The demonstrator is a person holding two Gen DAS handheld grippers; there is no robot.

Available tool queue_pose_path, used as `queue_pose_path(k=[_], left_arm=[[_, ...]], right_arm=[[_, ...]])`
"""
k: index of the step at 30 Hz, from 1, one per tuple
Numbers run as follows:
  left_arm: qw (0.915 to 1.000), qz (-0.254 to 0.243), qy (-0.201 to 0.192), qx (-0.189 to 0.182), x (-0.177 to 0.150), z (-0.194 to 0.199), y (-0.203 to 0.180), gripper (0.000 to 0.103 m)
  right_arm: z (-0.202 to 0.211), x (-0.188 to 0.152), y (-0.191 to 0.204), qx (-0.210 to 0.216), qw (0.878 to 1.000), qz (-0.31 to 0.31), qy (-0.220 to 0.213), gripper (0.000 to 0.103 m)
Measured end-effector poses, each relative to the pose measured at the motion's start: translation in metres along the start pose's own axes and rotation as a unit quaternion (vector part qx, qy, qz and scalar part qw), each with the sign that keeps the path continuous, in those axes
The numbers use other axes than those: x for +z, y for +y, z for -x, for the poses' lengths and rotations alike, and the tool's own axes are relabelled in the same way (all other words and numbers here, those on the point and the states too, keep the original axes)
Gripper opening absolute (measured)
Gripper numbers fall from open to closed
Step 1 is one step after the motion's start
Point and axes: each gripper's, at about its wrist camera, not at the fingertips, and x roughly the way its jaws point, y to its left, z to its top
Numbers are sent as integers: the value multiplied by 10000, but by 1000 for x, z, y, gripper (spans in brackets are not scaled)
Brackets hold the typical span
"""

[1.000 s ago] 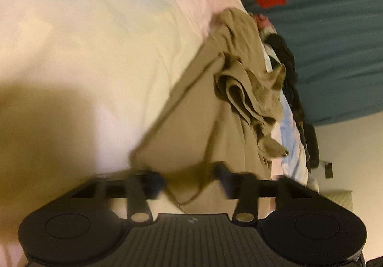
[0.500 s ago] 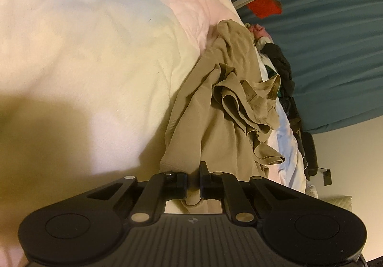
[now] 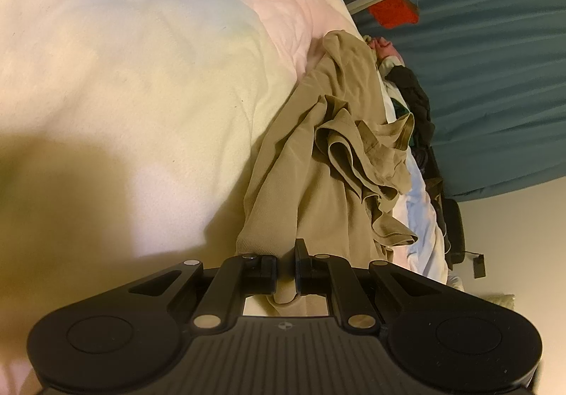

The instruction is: Fold clothes

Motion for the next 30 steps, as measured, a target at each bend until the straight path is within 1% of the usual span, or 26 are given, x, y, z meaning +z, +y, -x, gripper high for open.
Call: queue_pose_path(k=[1,2,3,4,5,6,7,8,9,10,11,12,16,19,22,25,28,30], left_arm=[[10000,8,-11,-13,0,0,0,9],[10000,17,-23,-26,0,0,0,9],[10000,25,-34,-39,-1,0,0,9],[10000,34,-45,-52,-1,1,0,9],[9999,41,-59,-70,-1,1,-1,9],[9999,45,-77,-100,-1,1,-1,9],[9999,41,-91,-120,-1,2,-2,9],[9998,22,-105,-140,-1,2,-3,9],[9998,1,-126,-174,-1,3,-4,8],[9996,-20,-150,-222,-1,4,-5,8],[9995,-57,-184,-268,-1,6,-7,8],[9992,-100,-222,-309,-1,7,-8,8],[9979,-273,-384,-440,-3,24,-18,6],[9954,-399,-596,-638,-9,48,-27,5],[9921,-454,-787,-866,-20,79,-32,5],[9890,-559,-961,-979,-38,111,-34,5],[9891,-408,-919,-1079,-65,148,-28,5],[9876,-326,-928,-1223,-86,176,-23,5]], right_arm=[[-4,-3,-8,-52,9997,-205,121,99],[-7,-3,-17,-100,9990,-426,117,99],[-9,-2,-25,-147,9977,-650,79,97],[-12,-1,-33,-193,9960,-875,40,93],[-15,0,-42,-240,9937,-1099,0,78],[-18,2,-49,-341,9914,-1259,-76,67],[-20,4,-54,-392,9897,-1365,-184,62],[-21,7,-59,-424,9879,-1460,-297,44],[-23,10,-59,-468,9877,-1451,-351,29],[-24,12,-59,-516,9879,-1413,-388,24],[-25,12,-56,-506,9886,-1348,-435,14],[-22,11,-51,-454,9903,-1211,-504,12],[-7,6,-26,-194,9948,-592,-800,10],[12,4,-11,77,9950,-241,-964,8],[39,-7,2,282,9933,76,-1114,8],[69,-24,12,488,9899,390,-1277,8],[109,-54,14,693,9855,583,-1433,8],[136,-73,13,816,9817,660,-1590,8]])
